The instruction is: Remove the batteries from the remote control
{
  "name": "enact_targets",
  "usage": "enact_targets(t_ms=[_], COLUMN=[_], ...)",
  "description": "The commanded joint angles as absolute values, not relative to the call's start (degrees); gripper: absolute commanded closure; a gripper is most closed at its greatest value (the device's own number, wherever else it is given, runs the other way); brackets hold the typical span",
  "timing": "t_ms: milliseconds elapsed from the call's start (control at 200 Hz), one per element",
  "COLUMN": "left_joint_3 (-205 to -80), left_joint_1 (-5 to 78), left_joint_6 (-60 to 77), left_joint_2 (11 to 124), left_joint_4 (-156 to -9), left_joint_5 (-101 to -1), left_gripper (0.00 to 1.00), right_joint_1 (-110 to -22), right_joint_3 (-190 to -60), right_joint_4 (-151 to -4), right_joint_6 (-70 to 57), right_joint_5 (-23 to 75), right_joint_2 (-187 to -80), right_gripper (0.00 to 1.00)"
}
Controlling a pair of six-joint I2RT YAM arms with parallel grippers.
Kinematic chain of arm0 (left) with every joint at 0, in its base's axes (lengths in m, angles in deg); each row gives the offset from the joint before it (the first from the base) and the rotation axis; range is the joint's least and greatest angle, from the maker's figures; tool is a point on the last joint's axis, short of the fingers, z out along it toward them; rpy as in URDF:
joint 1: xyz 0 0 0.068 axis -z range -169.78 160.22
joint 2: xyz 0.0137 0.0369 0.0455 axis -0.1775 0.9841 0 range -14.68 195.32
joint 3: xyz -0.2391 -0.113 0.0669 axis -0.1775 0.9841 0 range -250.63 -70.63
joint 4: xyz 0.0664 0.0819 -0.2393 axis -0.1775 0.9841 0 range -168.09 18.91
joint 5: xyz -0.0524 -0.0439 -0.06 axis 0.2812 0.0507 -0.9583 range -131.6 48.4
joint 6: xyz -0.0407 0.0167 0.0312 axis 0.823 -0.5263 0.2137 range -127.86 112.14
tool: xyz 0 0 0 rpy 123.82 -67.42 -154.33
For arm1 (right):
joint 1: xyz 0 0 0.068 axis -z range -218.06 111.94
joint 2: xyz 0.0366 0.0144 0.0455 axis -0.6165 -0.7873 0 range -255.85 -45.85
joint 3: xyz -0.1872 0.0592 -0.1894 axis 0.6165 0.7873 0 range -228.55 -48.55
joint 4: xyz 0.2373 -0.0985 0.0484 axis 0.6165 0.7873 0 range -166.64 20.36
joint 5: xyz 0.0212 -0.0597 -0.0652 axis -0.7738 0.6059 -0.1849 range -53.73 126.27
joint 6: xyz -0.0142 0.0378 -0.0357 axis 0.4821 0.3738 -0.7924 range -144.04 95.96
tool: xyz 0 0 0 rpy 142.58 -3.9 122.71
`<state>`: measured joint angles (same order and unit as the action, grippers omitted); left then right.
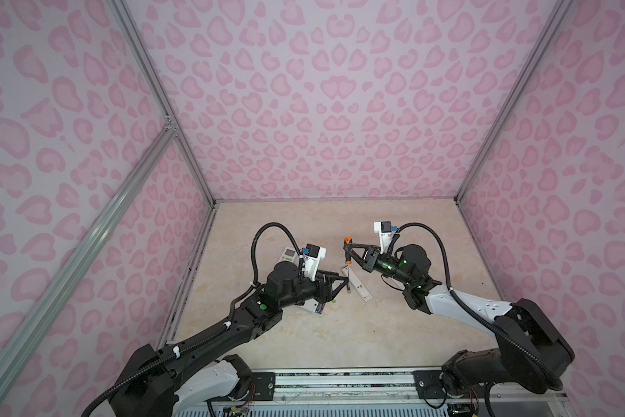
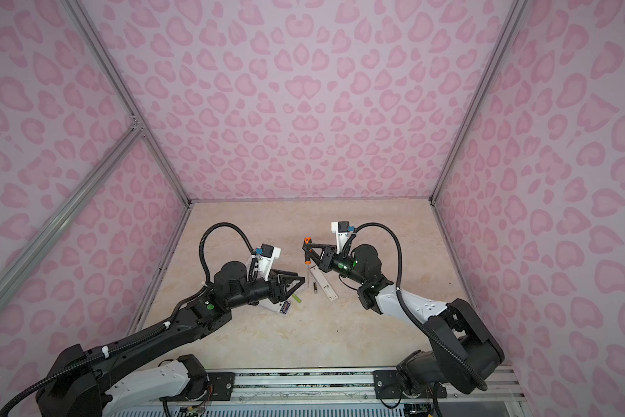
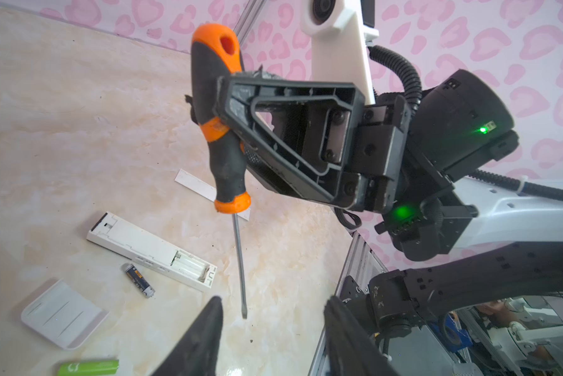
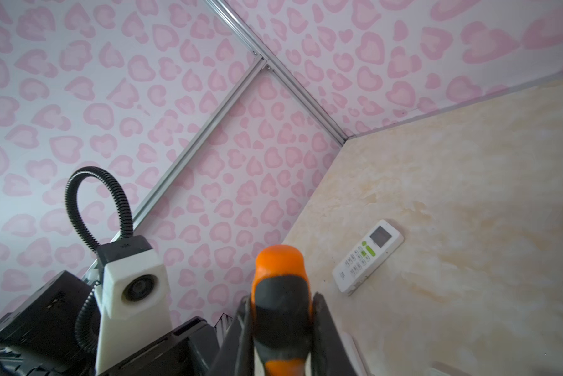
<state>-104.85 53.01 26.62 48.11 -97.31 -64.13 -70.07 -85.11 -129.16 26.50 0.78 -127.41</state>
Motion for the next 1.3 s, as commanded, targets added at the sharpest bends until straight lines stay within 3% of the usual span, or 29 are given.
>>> enact_targets(t_ms=[0,280,765,875,960,1125,1295], left_joint_3=[-104.7,-105.0,-105.6,-105.8,-106.9,-110.3,-113.2], left_joint_1=[52.5,51.7,51.6,51.6,51.7,53.4,54.9], left_joint_6=[26.7,29.5,30.4,27.7,23.6,15.0,9.8], left_joint_2=[48.9,52.5,54.4,53.2,52.2,51.3,51.4], left_joint_4=[-101.4,-106.6,-110.6,-107.2,-99.3,-81.9,-75.1], left_joint_5=[-65.8,-69.4,-74.6,-72.4,-66.9,-52.8,-46.5], left_gripper=[0.43,0.53,0.96,0.96,0.96,0.96,0.96], right_joint_1=[-70.5,-71.3,-71.9,-71.9,-71.9,-72.1,-72.5], right_joint_3=[-86.0,-86.7,-88.8,-90.2,-92.9,-99.7,-103.6], right_joint_4=[-138.7,-137.1,-130.2,-120.7,-104.2,-80.4,-74.3], right_joint_6=[30.1,29.4,27.5,23.9,18.5,10.1,9.2], right_joint_5=[-3.4,-3.8,-2.1,0.8,7.2,17.1,14.0], right_joint_2=[-128.6,-127.4,-124.9,-122.2,-118.8,-114.5,-114.8], right_gripper=[1.0,1.0,1.0,0.6,0.45,0.36,0.36])
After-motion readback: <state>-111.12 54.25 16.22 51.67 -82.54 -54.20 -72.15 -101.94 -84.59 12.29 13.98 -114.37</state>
